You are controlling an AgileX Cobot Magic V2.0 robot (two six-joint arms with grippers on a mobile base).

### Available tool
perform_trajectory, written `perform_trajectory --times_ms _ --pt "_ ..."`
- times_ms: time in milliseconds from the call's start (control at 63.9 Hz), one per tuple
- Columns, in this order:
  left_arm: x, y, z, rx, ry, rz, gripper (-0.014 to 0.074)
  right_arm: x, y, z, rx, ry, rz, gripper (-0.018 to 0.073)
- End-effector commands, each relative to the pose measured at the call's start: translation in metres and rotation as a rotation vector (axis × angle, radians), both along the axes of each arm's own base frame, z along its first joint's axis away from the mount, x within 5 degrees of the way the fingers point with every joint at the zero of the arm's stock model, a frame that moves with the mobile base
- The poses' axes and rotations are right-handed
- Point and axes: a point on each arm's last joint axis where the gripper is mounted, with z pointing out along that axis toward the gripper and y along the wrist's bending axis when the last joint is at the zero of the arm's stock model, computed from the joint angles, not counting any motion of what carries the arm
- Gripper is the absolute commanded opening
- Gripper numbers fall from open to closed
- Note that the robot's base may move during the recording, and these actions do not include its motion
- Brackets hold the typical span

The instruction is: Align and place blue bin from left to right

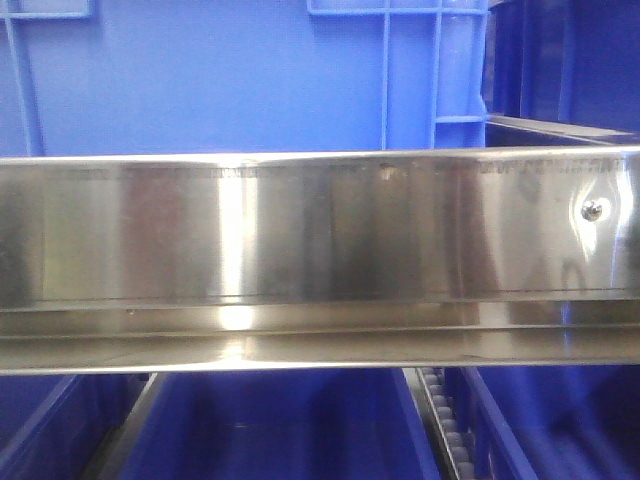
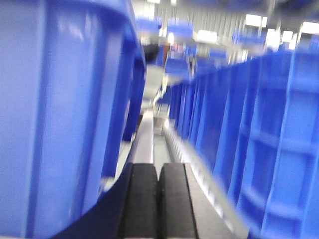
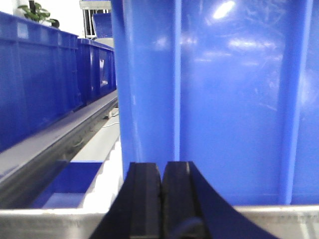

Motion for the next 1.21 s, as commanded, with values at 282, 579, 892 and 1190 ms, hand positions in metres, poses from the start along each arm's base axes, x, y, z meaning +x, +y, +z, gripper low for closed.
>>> perform_trajectory --times_ms 282,579,892,1190 --pt "-0.032 -0.001 0.114 0.023 -0.026 0.002 0.0083 -0.038 0.008 0.130 -0.015 -0.083 0.049 -0.0146" --pt "-0.004 -0.001 0.183 0.011 0.132 -0.006 0.0510 -0.004 0.005 0.201 -0.013 -0.057 0.049 0.0434" --pt "0.047 -0.017 0.216 0.133 0.260 -0.170 0.0574 0.041 0.011 0.234 -0.030 -0.006 0.160 0.0570" --pt "0.116 -0.051 0.246 0.196 0.486 -0.308 0.0571 0.100 0.052 0.268 -0.052 0.159 0.420 0.0570"
